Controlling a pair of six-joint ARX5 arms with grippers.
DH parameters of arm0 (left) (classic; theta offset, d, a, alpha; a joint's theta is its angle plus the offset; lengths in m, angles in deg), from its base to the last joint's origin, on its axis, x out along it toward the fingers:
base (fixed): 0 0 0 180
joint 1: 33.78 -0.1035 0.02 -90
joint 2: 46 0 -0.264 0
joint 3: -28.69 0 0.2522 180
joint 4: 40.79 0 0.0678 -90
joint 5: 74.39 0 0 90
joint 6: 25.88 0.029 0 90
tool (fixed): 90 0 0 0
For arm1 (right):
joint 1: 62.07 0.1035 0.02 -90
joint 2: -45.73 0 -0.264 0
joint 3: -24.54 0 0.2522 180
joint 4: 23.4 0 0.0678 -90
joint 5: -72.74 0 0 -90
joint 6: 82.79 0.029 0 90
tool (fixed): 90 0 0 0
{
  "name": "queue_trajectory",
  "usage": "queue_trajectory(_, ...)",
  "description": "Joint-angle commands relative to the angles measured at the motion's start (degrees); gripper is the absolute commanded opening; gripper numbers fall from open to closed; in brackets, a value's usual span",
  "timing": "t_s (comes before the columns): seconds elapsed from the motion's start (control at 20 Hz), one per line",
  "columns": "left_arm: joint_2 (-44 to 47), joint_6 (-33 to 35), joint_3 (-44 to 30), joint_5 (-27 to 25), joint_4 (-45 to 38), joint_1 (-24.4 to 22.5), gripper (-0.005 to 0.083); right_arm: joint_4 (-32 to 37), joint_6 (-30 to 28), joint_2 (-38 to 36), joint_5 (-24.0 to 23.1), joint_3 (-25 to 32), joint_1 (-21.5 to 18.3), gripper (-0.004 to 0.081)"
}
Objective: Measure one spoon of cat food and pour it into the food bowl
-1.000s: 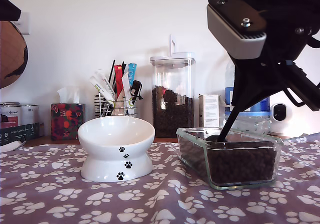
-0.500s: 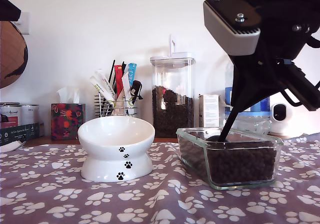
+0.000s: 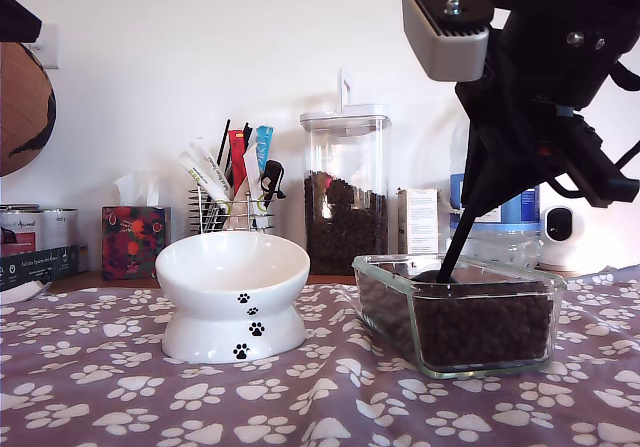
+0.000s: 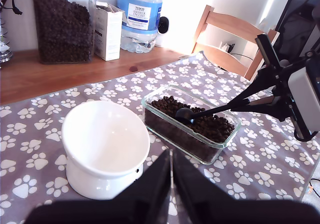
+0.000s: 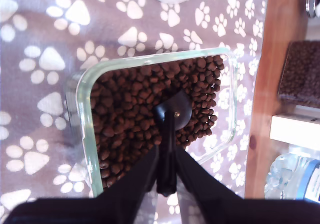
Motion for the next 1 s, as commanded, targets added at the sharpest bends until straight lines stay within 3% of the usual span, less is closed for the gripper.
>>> queue_trajectory(0.0,0.15,-0.15,-0.15,0.09,-0.31,0.2,-0.0019,-0.46,3.02,0.15,-0.11,-0.81,0.31,-0.0013)
queue_trajectory(0.25,0.15,-0.15,-0.15,0.09,-0.28,0.2,-0.0019,-0.46,9.88,0.15,-1.07,-1.81,0.31,-0.0013)
queue_trajectory(0.75,0.15,-0.15,-0.15,0.09,-0.22,0.2,-0.0019,-0.24,17.11,0.15,-0.81,-1.95,0.31,-0.0013)
queue_trajectory(0.95,0.15,-0.15,-0.17,0.09,-0.24,0.2,-0.0019,-0.26,24.55,0.15,-0.57,-1.95,0.31,-0.0013)
